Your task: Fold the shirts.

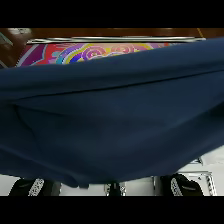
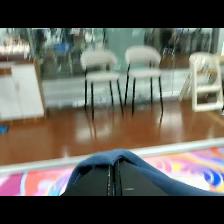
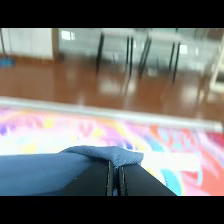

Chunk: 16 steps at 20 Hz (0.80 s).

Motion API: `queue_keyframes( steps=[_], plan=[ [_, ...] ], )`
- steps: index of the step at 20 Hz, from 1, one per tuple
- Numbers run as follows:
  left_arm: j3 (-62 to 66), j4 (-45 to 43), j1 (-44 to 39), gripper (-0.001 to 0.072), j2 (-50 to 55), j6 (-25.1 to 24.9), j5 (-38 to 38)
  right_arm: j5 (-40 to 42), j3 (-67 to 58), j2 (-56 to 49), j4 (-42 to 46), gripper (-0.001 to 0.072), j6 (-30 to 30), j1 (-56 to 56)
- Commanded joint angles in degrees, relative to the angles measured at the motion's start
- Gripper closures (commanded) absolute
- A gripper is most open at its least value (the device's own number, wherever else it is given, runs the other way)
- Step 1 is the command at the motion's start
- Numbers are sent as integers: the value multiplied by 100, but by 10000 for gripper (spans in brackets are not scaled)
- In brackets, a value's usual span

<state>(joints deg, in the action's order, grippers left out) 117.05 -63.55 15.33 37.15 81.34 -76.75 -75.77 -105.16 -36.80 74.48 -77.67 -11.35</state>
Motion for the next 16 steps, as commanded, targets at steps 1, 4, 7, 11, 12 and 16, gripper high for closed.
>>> queue_keyframes(
  steps=[1,4,7,11,12,16],
  plan=[
    [-551,-317,0,670,7,101,-1126,-1985,31,-487,802,642,-120,4],
    [-2118,-315,0,669,7,46,-1296,-2798,866,-1141,1145,642,-393,4],
    [-4203,-313,0,669,223,13,-566,-1738,2592,-1602,1132,642,-485,4],
    [-5755,699,-2,670,1598,-612,1727,1145,3591,-3001,238,642,-494,55],
    [-5735,1237,-2,669,2116,-970,2127,2004,3582,-3451,-13,642,-393,151],
    [-5064,2636,-2,669,4107,-1794,3182,4675,3331,-4824,-199,642,-372,796]
  ],
)
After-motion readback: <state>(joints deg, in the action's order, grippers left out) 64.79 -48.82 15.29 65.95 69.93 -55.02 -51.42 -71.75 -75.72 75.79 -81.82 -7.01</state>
